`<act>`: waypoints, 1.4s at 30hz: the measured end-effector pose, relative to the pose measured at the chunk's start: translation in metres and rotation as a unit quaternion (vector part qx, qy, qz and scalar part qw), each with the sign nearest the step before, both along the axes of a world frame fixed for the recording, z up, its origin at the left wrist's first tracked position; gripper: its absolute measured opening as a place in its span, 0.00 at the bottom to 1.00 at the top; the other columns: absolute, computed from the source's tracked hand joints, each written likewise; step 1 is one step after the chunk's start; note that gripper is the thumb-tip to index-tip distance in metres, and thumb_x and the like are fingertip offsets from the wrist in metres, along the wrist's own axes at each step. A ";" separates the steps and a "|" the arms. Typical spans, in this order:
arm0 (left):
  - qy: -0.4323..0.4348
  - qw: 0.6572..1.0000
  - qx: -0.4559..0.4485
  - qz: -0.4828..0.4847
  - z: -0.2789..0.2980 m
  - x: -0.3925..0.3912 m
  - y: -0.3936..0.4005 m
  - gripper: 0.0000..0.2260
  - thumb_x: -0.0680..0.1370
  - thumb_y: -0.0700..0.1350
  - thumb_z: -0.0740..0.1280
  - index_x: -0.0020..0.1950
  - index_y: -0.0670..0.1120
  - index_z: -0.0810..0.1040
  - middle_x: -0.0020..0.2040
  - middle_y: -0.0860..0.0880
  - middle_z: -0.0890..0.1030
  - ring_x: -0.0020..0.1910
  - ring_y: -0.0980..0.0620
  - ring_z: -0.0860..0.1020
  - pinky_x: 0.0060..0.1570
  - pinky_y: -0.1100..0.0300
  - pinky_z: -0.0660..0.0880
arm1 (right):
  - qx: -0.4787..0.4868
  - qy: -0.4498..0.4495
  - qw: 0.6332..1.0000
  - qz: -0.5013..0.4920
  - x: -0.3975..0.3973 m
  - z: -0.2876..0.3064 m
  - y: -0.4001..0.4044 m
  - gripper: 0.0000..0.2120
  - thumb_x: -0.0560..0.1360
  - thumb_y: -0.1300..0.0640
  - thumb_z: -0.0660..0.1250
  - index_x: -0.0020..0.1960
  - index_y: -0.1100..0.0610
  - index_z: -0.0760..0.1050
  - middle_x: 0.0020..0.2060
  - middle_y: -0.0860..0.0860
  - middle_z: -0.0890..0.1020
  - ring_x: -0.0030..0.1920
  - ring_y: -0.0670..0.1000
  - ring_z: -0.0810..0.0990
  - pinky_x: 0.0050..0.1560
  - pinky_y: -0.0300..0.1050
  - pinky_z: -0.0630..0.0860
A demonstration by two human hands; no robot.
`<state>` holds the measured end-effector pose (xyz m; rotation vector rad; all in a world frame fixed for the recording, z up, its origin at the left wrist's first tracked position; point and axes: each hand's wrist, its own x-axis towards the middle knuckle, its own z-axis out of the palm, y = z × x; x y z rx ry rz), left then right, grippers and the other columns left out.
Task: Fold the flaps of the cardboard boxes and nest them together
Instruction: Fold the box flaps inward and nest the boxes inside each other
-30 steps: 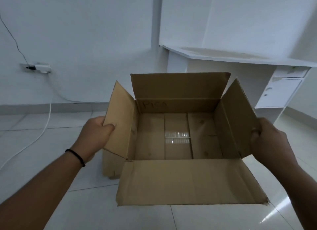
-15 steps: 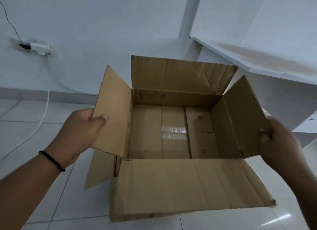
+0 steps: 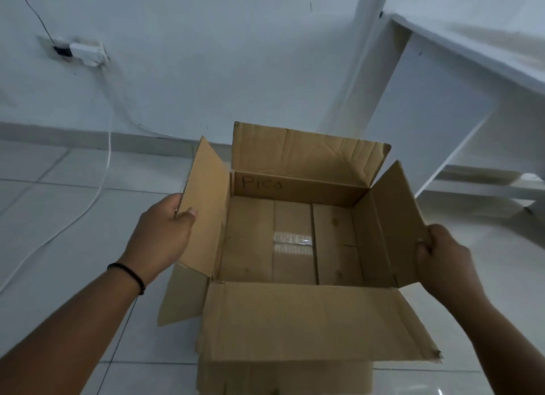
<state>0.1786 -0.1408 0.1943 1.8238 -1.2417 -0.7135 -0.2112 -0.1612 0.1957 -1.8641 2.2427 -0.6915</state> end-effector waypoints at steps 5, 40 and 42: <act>-0.042 0.998 0.041 0.022 -0.044 -0.016 -0.017 0.12 0.77 0.45 0.60 0.50 0.37 0.77 0.46 0.35 0.81 0.44 0.37 0.79 0.42 0.50 0.76 | 0.042 -0.025 0.998 0.027 -0.005 -0.056 -0.023 0.05 0.78 0.64 0.53 0.45 0.61 0.66 0.30 0.55 0.73 0.29 0.55 0.74 0.27 0.41 0.67; -0.217 0.962 0.167 0.010 -0.232 -0.041 -0.015 0.12 0.78 0.47 0.58 0.48 0.44 0.79 0.74 0.46 0.62 0.65 0.41 0.70 0.55 0.43 0.76 | 0.139 -0.087 0.986 -0.011 0.002 -0.223 -0.029 0.14 0.79 0.56 0.56 0.54 0.62 0.76 0.62 0.57 0.72 0.48 0.55 0.78 0.48 0.48 0.78; -0.220 0.964 0.149 0.006 -0.232 -0.041 -0.014 0.12 0.79 0.47 0.58 0.49 0.44 0.79 0.74 0.46 0.62 0.64 0.41 0.72 0.54 0.43 0.76 | 0.137 -0.060 0.989 -0.016 0.003 -0.224 -0.029 0.12 0.78 0.58 0.57 0.58 0.61 0.73 0.66 0.58 0.69 0.56 0.61 0.77 0.54 0.55 0.78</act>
